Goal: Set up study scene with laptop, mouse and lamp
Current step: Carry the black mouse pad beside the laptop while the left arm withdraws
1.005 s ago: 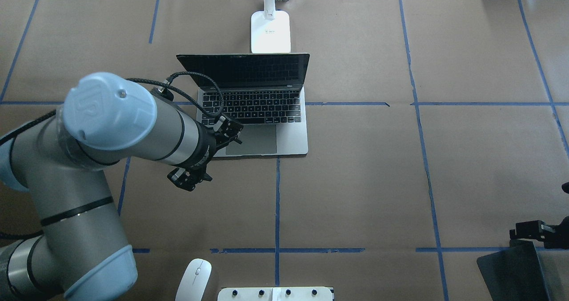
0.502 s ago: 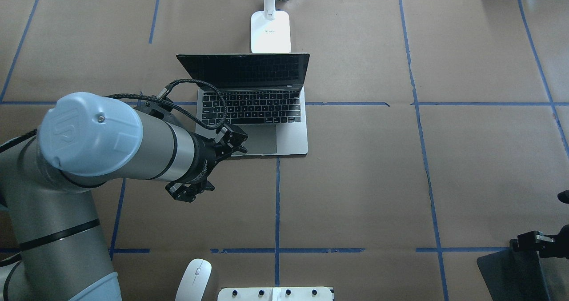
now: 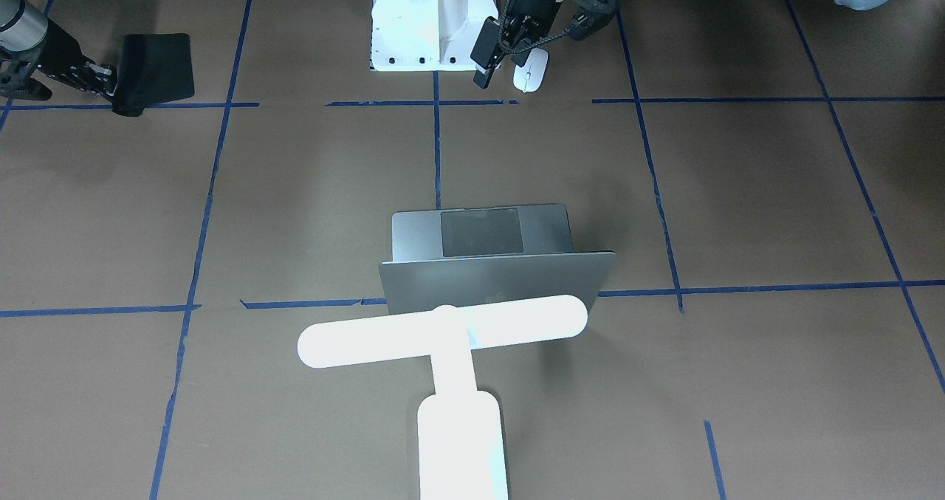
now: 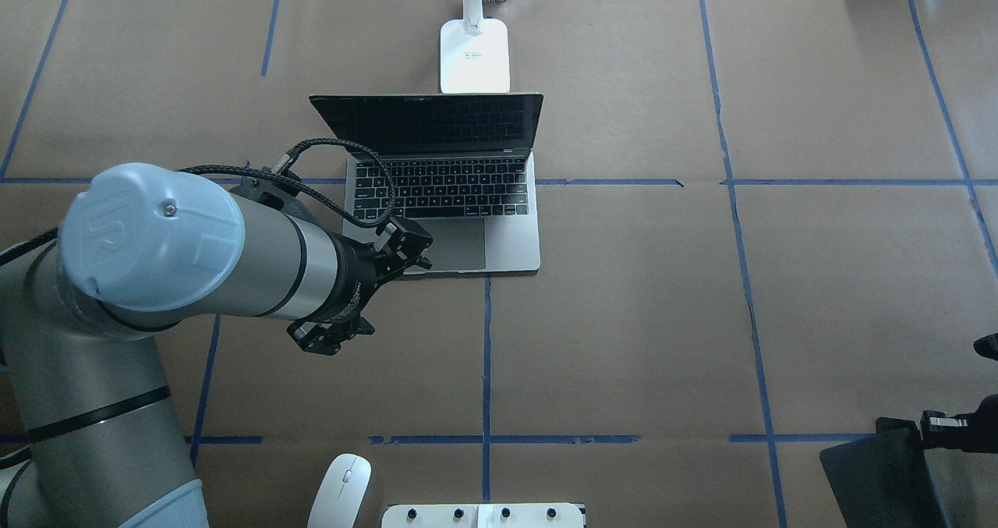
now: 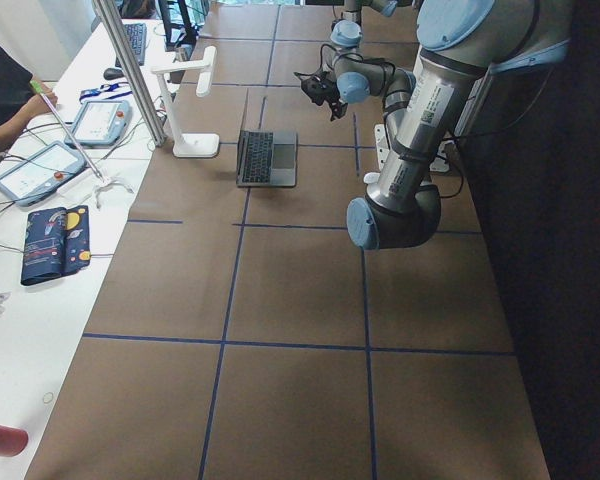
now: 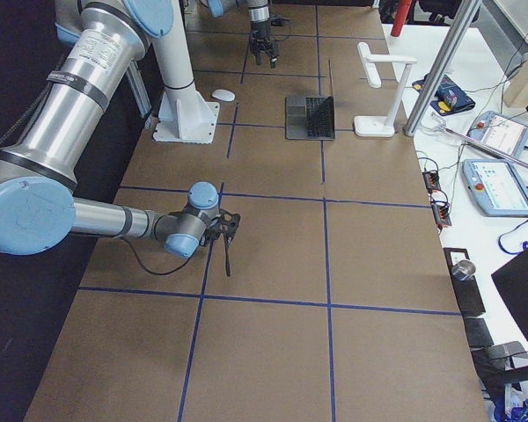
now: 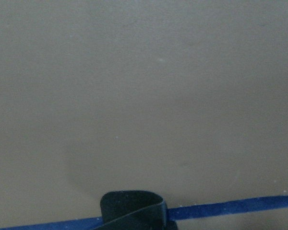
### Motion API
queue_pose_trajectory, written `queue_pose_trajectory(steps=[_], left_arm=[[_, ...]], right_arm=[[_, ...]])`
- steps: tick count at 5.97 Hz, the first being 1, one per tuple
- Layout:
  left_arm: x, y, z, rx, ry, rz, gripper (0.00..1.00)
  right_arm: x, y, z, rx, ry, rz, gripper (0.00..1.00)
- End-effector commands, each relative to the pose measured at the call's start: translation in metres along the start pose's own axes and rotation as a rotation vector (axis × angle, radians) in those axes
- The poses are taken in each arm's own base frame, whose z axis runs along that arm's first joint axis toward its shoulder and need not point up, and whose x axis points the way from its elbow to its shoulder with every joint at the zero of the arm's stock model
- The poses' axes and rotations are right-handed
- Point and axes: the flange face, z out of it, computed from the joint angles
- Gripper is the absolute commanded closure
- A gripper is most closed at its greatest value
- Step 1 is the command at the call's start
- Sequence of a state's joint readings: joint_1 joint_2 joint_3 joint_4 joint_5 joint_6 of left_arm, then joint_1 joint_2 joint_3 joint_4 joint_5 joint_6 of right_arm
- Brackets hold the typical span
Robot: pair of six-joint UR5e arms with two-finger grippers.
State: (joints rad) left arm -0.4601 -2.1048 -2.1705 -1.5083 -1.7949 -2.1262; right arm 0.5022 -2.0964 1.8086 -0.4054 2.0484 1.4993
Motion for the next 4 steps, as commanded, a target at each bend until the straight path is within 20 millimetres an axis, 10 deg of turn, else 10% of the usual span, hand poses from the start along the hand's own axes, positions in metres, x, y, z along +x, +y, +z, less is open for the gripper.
queue_pose_trajectory(steps=[1, 4], left_arm=[[0.0, -0.001, 0.0, 0.004, -0.001, -0.001, 0.0], [0.001, -0.004, -0.004, 0.007, 0.007, -0.004, 0.0]], right_arm=[[-0.06, -0.014, -0.002, 0.027, -0.134, 0.035, 1.0], [-0.191, -0.085, -0.022, 0.147, -0.28, 0.069, 1.0]])
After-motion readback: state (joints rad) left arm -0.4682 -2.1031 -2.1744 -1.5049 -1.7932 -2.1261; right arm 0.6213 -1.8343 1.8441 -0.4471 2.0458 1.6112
